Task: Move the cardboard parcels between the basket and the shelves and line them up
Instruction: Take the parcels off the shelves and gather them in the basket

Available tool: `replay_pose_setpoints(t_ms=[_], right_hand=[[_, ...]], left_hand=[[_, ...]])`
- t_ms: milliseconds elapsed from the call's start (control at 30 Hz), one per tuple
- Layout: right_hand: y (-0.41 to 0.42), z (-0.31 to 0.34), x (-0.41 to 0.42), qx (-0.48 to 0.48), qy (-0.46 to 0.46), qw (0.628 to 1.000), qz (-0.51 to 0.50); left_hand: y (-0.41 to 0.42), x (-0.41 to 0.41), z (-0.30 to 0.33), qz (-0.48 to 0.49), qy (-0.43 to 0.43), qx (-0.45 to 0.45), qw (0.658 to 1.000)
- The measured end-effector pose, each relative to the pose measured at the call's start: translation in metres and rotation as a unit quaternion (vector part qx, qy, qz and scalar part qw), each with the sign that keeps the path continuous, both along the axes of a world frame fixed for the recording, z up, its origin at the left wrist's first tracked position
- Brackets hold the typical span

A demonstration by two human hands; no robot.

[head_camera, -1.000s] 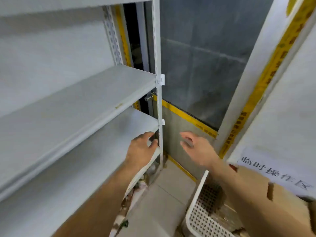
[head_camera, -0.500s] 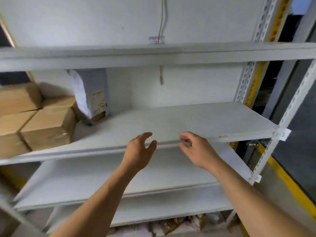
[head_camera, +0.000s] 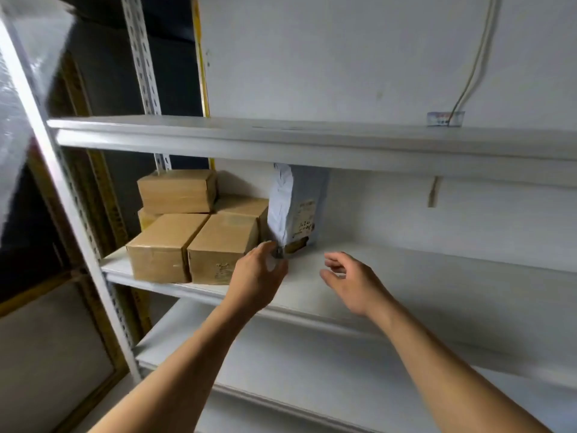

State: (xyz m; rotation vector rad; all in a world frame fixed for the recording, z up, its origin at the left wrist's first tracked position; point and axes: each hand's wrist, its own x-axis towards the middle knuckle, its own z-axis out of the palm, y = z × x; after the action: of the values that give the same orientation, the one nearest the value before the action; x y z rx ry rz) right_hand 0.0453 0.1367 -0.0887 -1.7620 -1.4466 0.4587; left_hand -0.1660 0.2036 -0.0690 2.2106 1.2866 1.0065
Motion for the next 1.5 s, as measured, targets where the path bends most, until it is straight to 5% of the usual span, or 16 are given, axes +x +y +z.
replay_pose_setpoints(t_ms=[500, 833, 1500], right_hand=[[0.173, -0.021, 0.054, 0.026, 0.081, 0.994, -0.062], [0.237, -0.03, 0.086, 0.054, 0.189, 0.98, 0.007], [0.18, -0.026, 0.102, 0.132, 0.209, 0.968, -0.035]], left_hand=[[0.146, 0.078, -0.031, -0.015, -0.055, -0.017, 0.998], [0.183, 0.1, -0.051, 0.017, -0.136, -0.036, 0.99], [0.153, 0.121, -0.036, 0.014, -0.165, -0.049, 0.985]])
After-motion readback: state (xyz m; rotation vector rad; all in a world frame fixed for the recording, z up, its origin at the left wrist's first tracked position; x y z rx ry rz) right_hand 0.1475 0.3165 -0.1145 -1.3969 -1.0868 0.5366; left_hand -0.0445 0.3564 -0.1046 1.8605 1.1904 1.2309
